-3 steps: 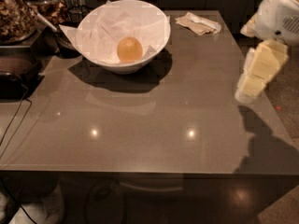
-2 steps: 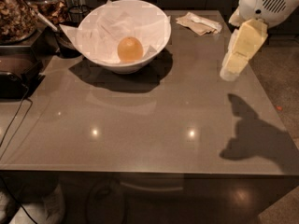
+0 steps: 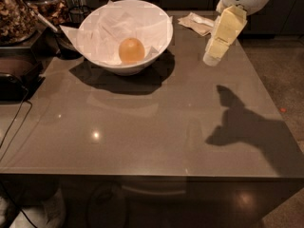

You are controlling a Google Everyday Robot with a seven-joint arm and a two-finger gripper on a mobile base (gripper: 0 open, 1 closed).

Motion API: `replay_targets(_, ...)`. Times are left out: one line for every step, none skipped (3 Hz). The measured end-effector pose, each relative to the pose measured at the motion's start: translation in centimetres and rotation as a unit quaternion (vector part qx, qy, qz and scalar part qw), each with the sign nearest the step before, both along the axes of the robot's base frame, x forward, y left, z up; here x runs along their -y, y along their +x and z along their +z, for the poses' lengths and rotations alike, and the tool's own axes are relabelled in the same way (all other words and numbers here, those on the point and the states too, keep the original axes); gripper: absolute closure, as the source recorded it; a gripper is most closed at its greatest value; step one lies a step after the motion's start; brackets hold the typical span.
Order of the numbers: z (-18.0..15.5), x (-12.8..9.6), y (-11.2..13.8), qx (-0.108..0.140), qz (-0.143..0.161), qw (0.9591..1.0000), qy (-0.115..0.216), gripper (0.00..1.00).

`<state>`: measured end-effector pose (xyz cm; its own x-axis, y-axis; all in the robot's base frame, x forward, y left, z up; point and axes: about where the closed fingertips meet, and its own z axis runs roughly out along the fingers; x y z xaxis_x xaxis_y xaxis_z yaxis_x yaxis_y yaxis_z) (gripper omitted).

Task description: Pick orange from white bowl

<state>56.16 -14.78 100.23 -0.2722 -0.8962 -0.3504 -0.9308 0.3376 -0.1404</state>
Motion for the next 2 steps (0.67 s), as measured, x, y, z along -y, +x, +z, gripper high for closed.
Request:
replay_targets(0.4,-1.4,1.6,0.009,0.005,0.9998,0.016,0.00)
replay_targets(1.2,-7.2,7.6,0.016,0.023,0.9993,0.024,0.00)
